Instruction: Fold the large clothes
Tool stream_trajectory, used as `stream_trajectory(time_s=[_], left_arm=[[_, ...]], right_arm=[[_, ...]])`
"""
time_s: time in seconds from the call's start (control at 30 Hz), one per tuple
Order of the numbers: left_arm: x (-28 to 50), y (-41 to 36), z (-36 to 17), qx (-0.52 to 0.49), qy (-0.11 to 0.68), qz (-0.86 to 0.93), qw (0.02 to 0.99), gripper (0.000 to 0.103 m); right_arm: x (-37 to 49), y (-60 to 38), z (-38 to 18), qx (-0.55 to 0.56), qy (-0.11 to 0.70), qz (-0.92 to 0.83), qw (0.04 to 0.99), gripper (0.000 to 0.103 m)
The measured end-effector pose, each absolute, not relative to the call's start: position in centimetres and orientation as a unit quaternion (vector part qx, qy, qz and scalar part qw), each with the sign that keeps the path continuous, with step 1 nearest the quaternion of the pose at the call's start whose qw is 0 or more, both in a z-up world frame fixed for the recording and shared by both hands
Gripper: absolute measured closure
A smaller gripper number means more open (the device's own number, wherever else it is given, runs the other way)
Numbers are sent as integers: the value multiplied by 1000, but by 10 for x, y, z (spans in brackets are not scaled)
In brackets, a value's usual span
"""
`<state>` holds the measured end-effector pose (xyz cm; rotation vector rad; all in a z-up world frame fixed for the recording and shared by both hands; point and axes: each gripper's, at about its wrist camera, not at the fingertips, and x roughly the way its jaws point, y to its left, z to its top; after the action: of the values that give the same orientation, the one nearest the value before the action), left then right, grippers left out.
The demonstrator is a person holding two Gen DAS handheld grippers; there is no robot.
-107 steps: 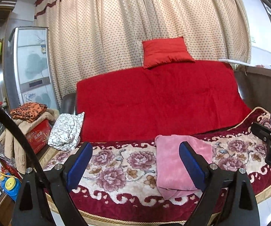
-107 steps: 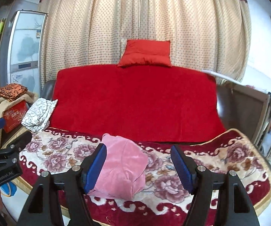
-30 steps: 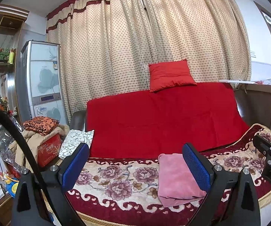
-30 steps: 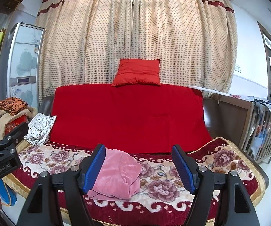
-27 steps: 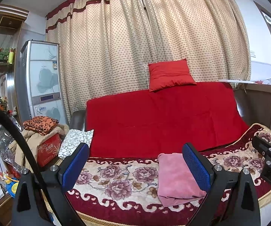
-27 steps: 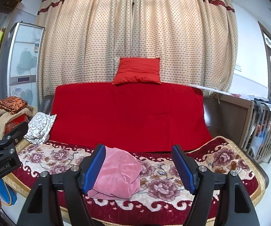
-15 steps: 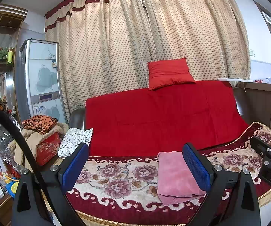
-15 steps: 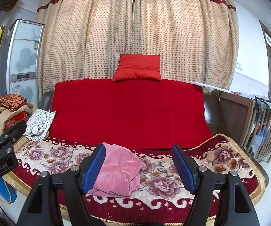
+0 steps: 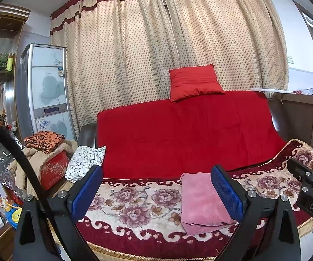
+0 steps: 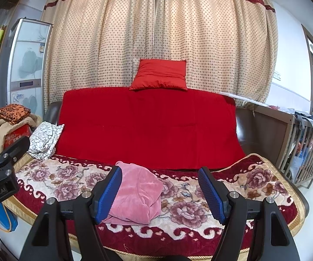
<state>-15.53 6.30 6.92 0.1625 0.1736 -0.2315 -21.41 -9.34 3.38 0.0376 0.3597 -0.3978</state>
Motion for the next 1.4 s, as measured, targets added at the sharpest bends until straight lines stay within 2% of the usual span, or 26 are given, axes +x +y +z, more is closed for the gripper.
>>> stream_trajectory(time_s=[0.7, 1.4], left_arm=[[-130, 46, 34, 104, 138, -125, 977, 4], [-125, 39, 48, 106, 128, -137, 977, 4]], right_arm=[[-188, -110, 3, 31, 228, -197, 953, 27], [-179, -115, 2, 28, 242, -197, 950, 27]])
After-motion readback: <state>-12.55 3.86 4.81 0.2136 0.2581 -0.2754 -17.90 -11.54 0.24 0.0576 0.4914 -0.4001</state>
